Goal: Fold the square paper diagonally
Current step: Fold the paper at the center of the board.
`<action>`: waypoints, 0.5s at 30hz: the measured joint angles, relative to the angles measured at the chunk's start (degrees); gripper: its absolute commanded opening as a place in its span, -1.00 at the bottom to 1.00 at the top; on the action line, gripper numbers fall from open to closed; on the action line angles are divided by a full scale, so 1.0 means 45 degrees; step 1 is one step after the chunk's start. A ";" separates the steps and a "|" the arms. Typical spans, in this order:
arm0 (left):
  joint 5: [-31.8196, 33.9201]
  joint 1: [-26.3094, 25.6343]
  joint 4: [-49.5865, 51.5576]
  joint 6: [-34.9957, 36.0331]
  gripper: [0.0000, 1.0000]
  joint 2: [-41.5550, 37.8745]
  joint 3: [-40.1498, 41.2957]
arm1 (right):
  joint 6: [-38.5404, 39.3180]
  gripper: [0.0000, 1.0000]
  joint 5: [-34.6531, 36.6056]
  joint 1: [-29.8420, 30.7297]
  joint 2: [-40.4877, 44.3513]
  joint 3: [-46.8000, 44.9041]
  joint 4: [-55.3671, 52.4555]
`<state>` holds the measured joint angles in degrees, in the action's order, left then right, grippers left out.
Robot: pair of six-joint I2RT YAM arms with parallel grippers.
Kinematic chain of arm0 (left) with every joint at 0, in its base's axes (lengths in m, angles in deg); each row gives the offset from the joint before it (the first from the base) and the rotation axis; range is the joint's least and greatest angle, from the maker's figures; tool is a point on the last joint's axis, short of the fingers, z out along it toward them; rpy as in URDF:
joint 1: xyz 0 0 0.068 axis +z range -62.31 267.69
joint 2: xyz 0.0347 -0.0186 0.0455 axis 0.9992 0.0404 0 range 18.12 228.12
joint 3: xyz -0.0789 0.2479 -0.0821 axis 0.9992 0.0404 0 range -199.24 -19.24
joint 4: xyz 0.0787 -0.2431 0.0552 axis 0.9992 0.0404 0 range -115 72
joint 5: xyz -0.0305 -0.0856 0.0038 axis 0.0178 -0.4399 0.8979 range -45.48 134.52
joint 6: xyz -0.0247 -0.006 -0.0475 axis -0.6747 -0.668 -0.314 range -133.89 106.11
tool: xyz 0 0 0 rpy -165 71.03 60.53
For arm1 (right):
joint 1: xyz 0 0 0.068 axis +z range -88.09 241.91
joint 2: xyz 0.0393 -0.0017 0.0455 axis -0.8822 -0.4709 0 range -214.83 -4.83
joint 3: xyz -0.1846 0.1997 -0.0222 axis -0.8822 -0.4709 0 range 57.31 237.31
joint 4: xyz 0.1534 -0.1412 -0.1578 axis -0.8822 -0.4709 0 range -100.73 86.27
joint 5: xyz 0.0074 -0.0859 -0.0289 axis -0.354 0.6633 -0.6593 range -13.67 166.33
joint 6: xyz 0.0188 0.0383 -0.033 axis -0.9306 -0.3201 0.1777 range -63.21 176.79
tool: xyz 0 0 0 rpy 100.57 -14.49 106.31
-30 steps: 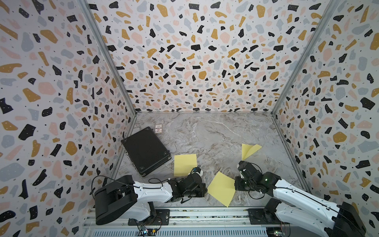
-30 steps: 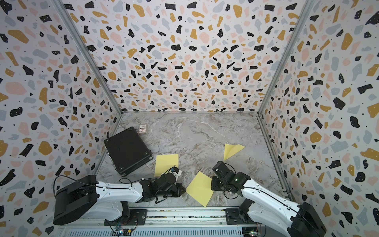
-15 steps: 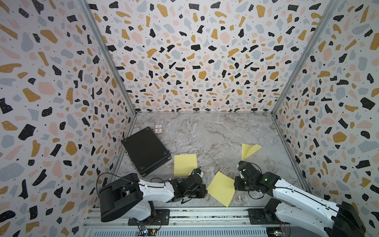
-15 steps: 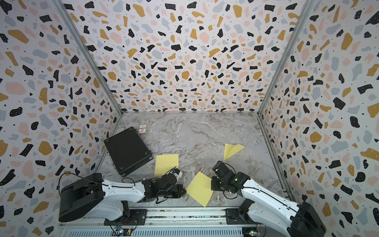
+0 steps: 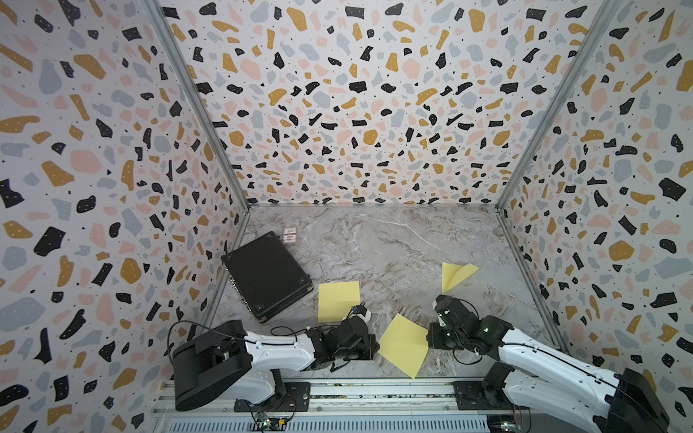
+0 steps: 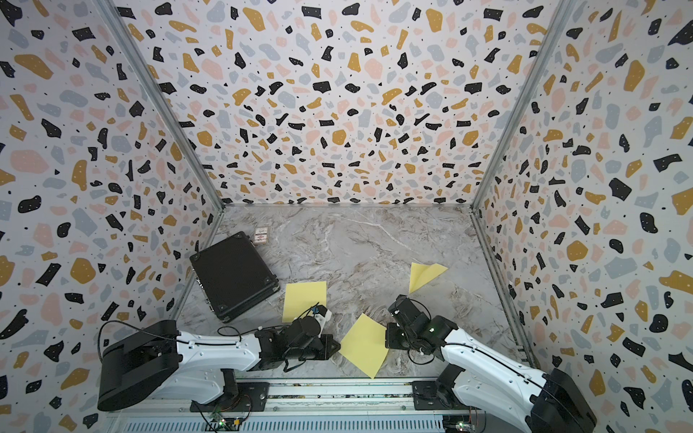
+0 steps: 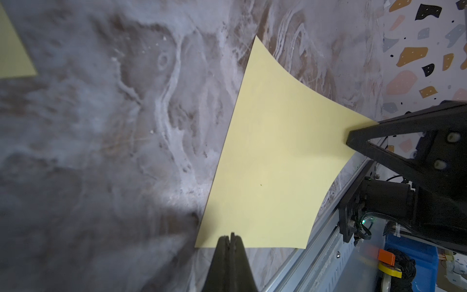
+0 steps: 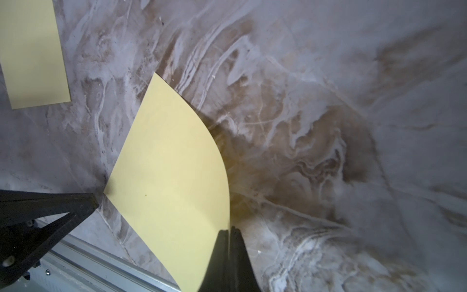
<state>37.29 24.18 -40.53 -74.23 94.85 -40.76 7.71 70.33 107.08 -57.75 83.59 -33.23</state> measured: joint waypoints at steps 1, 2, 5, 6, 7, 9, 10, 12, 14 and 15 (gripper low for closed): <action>0.0034 0.0000 0.0000 0.0010 -0.96 0.0073 0.0000 | -0.0005 -1.00 -0.0039 0.0000 0.0000 0.0000 0.0053; 0.0053 0.0000 -0.0005 0.0034 -0.96 0.0151 0.0000 | -0.0024 -1.00 -0.0068 0.0000 0.0000 0.0000 0.0092; 0.0068 0.0000 -0.0039 0.0058 -0.96 0.0398 0.0000 | -0.0053 -1.00 -0.0146 0.0000 0.0000 0.0000 0.0185; 0.0087 0.0000 -0.0039 0.0078 -0.96 0.0447 0.0000 | -0.0083 -1.00 -0.0175 0.0000 0.0000 0.0000 0.0199; 0.0117 0.0000 -0.0039 0.0092 -0.97 0.0505 0.0000 | -0.0102 -1.00 -0.0209 0.0000 0.0005 0.0000 0.0223; 0.0175 0.0005 -0.0102 0.0131 -0.97 0.0544 0.0000 | -0.0131 -1.00 -0.0296 0.0000 0.0019 0.0000 0.0282; 0.0189 0.0000 -0.0117 0.0141 -0.99 0.0559 0.0000 | -0.0136 -1.00 -0.0359 0.0000 0.0049 -0.0005 0.0325; 0.0204 0.0000 -0.0204 0.0170 -1.00 0.0617 -0.0005 | -0.0141 -1.00 -0.0500 0.0000 0.0136 -0.0024 0.0432; 0.0248 0.0000 -0.0345 0.0170 -1.00 0.0704 -0.0005 | -0.0146 -1.00 -0.0665 0.0000 0.0311 -0.0068 0.0588; 0.0262 0.0000 -0.0408 0.0175 -1.00 0.0753 -0.0010 | -0.0146 -1.00 -0.0767 0.0000 0.0393 -0.0083 0.0656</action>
<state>38.47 24.18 -42.37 -73.44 98.24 -40.81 7.06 66.88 107.08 -55.98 83.22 -30.28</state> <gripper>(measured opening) 0.048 0.042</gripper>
